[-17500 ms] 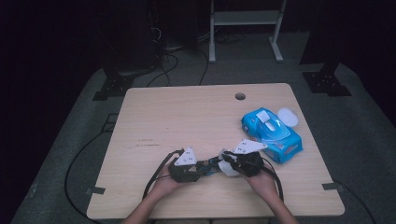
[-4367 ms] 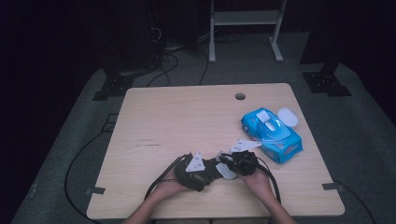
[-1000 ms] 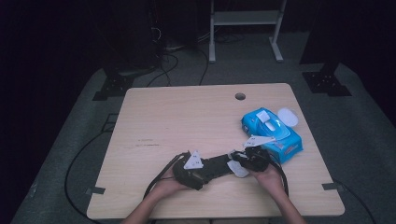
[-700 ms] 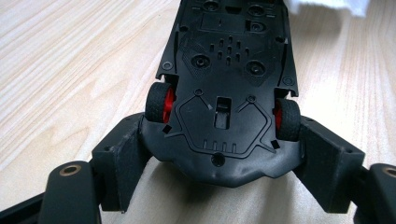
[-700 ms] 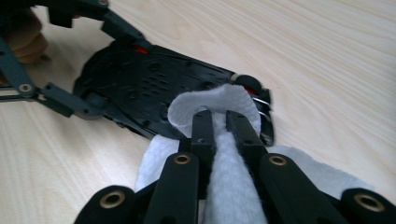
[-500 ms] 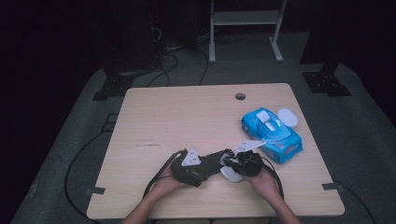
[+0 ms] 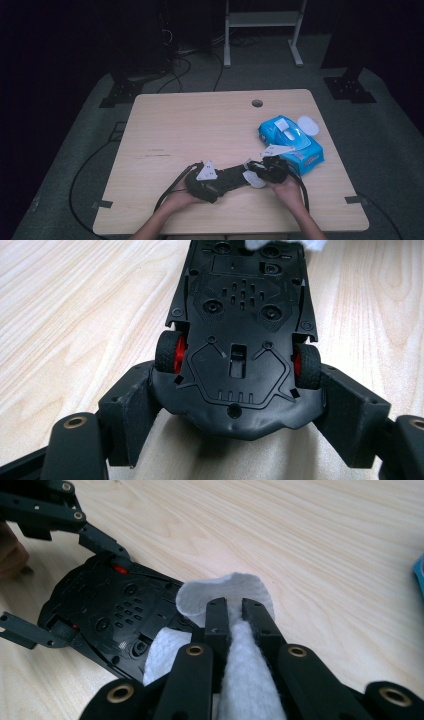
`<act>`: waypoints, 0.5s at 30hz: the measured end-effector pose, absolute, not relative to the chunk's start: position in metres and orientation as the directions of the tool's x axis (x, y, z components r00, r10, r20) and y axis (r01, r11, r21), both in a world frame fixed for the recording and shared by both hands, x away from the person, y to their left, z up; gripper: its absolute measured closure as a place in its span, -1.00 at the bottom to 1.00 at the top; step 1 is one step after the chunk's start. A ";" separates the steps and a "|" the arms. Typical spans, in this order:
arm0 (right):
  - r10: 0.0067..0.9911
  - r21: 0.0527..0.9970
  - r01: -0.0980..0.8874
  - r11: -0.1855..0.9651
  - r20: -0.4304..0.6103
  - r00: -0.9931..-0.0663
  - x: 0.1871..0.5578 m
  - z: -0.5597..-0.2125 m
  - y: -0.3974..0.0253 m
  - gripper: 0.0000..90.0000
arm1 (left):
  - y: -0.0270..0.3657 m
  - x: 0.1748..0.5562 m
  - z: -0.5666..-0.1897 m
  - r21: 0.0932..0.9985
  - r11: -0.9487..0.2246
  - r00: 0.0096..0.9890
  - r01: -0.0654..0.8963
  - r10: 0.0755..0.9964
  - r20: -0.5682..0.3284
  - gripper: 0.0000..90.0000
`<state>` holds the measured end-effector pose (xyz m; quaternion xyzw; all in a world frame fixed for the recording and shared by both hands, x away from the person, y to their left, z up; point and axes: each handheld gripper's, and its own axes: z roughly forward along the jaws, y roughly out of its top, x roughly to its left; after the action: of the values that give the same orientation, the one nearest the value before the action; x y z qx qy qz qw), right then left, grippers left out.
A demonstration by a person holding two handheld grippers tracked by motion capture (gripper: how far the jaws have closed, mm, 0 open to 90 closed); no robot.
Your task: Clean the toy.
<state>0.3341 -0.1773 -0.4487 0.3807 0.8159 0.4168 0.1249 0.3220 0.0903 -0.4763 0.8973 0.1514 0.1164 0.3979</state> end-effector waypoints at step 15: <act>0.665 0.783 0.459 0.420 0.078 -0.743 0.326 -0.448 -0.141 0.79 | 0.091 0.321 -0.476 0.744 -0.645 0.927 0.175 0.363 0.097 -0.48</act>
<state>0.3257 -0.1414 -0.4483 0.3368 0.8338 0.4199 0.1227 0.3213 0.0905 -0.4760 0.8990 0.1495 0.1195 0.3939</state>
